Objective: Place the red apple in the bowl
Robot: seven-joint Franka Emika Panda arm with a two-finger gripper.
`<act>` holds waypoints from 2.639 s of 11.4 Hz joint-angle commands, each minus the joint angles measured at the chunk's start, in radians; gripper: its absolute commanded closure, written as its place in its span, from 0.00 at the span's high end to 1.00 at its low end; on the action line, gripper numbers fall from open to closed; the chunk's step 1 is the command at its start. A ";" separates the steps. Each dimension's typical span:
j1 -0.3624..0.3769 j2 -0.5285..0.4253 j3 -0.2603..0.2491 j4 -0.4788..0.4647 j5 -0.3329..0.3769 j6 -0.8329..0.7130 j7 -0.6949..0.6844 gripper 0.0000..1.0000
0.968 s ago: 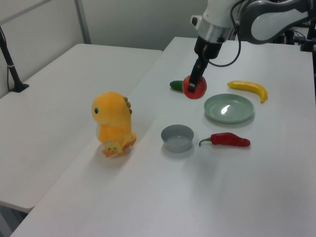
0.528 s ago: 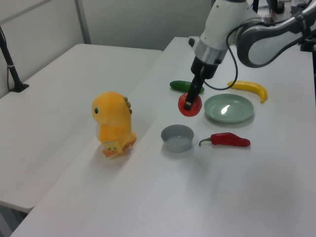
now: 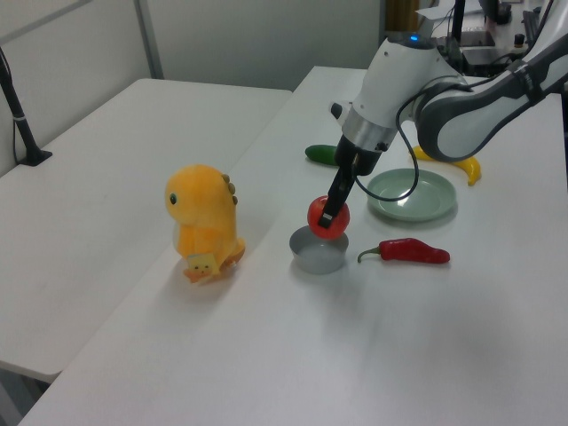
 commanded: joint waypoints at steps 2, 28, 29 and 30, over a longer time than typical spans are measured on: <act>0.009 0.047 -0.006 -0.013 -0.039 0.097 -0.012 0.08; -0.105 -0.353 -0.028 0.108 -0.044 -0.675 0.008 1.00; -0.119 -0.362 -0.029 0.122 -0.044 -0.750 0.009 1.00; -0.134 -0.381 -0.035 0.121 -0.043 -0.787 0.009 1.00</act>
